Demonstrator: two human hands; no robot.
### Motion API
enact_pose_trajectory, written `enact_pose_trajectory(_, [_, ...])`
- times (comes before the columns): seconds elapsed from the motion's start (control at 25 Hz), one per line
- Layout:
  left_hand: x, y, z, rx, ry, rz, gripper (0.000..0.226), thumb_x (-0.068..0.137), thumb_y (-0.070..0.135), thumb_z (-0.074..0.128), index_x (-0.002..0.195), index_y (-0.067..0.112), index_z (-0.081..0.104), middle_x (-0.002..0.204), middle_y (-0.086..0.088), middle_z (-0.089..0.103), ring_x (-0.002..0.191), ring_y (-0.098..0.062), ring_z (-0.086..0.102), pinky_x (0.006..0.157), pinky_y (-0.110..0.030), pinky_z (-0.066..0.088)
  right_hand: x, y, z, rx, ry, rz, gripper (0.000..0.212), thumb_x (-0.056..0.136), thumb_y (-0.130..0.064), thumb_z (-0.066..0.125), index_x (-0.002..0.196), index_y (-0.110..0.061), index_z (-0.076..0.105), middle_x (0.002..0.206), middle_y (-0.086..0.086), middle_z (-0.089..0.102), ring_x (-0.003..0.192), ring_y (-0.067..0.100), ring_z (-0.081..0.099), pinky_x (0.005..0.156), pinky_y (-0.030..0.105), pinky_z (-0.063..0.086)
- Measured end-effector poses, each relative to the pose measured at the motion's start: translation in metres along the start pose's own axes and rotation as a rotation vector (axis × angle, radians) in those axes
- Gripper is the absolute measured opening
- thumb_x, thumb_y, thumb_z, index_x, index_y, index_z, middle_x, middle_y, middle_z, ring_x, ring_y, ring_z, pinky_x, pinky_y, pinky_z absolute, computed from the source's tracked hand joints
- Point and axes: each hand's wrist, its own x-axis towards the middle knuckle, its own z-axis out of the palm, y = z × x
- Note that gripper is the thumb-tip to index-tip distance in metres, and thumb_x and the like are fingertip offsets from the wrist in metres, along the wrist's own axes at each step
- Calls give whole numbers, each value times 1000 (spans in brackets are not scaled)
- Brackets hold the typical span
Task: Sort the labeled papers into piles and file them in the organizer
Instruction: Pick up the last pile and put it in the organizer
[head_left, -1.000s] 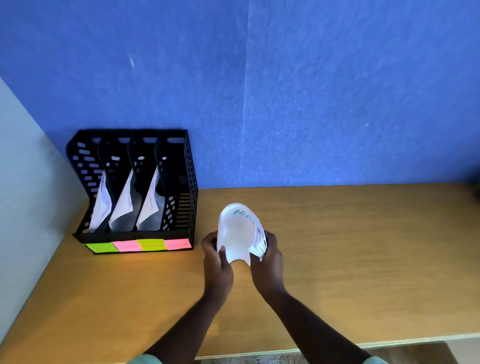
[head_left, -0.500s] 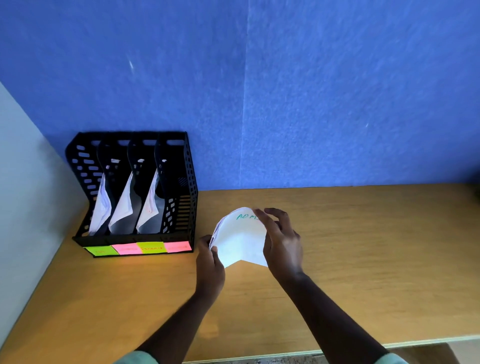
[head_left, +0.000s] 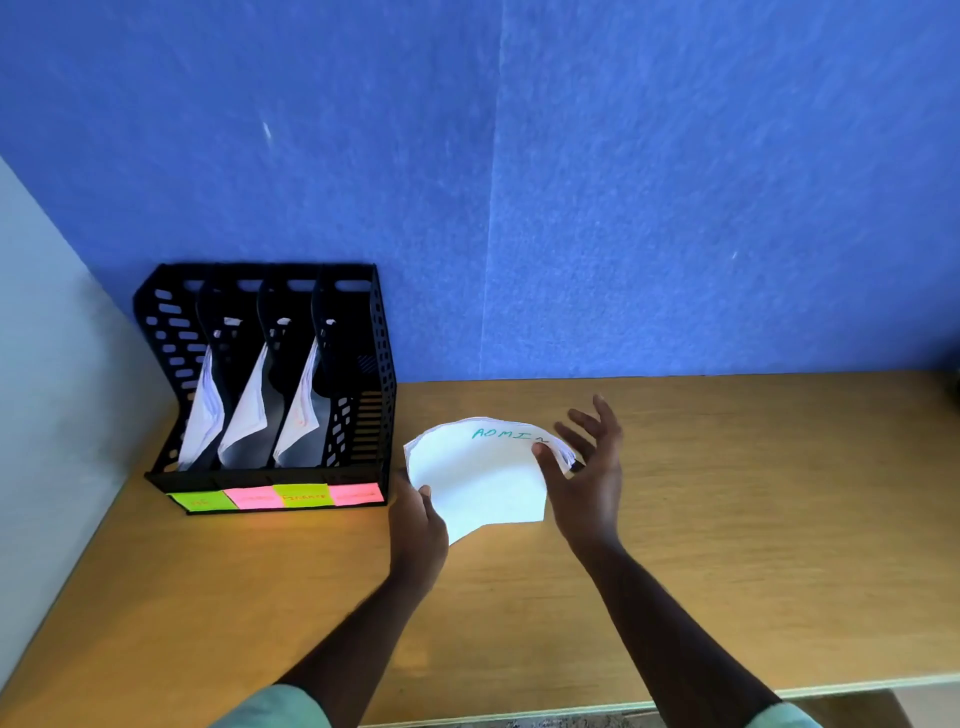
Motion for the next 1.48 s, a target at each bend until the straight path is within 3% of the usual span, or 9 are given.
enact_pose_trajectory(0.16, [0, -2, -5, 45, -6, 4, 51, 100, -1, 39, 148, 10, 30, 141, 2, 45, 127, -15, 46, 109, -30, 35, 3, 29, -10, -58, -72, 222, 54, 86, -11, 81, 134, -20, 59, 123, -14, 65, 111, -5, 62, 105, 36, 54])
enact_pose_trajectory(0.32, [-4, -3, -9, 87, -60, -38, 56, 101, 0, 39, 153, 9, 22, 140, -22, 51, 125, -40, 51, 108, -50, 40, 3, 37, -13, -154, -251, 215, 21, 89, -19, 76, 105, -31, 69, 96, -15, 77, 90, 3, 71, 81, 33, 56])
enact_pose_trajectory(0.48, [-11, 4, -11, 41, -21, 4, 53, 101, -1, 38, 150, 15, 28, 136, -10, 55, 120, -32, 56, 101, -36, 46, -1, 32, -6, -157, -197, 226, 8, 91, -21, 70, 90, -28, 71, 80, -9, 75, 72, 11, 69, 63, 34, 54])
enact_pose_trajectory(0.6, [-20, 13, -5, -4, 52, 62, 46, 99, -2, 39, 130, 31, 35, 88, 5, 59, 70, -11, 60, 61, -6, 39, -15, 23, 4, -265, -76, 97, 21, 90, -27, 67, 75, -40, 59, 64, -15, 61, 54, 5, 50, 51, 18, 38])
enact_pose_trajectory(0.68, [-27, 16, 1, 1, 86, 96, 41, 99, -2, 41, 120, 32, 34, 69, 14, 46, 55, -1, 51, 49, -6, 34, -29, 20, 14, -291, -43, 2, 33, 89, -25, 67, 72, -48, 52, 61, -22, 56, 52, 4, 47, 48, 11, 31])
enact_pose_trajectory(0.92, [-36, -1, 7, 24, 16, 31, 32, 100, -1, 39, 128, 12, 36, 107, 1, 58, 86, -14, 59, 67, 3, 39, -53, 35, 21, -351, -96, 128, 8, 91, -20, 71, 98, -22, 70, 68, -5, 69, 62, 22, 62, 57, 33, 50])
enact_pose_trajectory(1.08, [-26, -1, 2, 86, -1, 21, 29, 98, -4, 41, 125, 7, 41, 91, -3, 61, 72, -15, 62, 56, 2, 38, -38, 30, 16, -341, -114, 166, 15, 91, -24, 71, 106, -23, 70, 76, -18, 65, 71, 13, 66, 61, 25, 45])
enact_pose_trajectory(1.32, [-16, 19, -17, 177, 23, 213, 42, 92, -11, 45, 124, 17, 44, 93, 17, 56, 78, -3, 54, 70, 3, 39, -5, -7, 19, -437, 62, 387, 64, 87, -39, 77, 134, -8, 46, 130, 11, 54, 118, 32, 54, 96, 39, 44])
enact_pose_trajectory(1.48, [-22, 21, -27, 186, 18, 251, 38, 93, 1, 45, 129, 11, 51, 103, -4, 70, 90, -20, 67, 78, -17, 51, 2, -65, 39, -5, -290, 648, 63, 90, -72, 53, 107, -12, 65, 102, 0, 70, 92, 18, 70, 78, 37, 59])
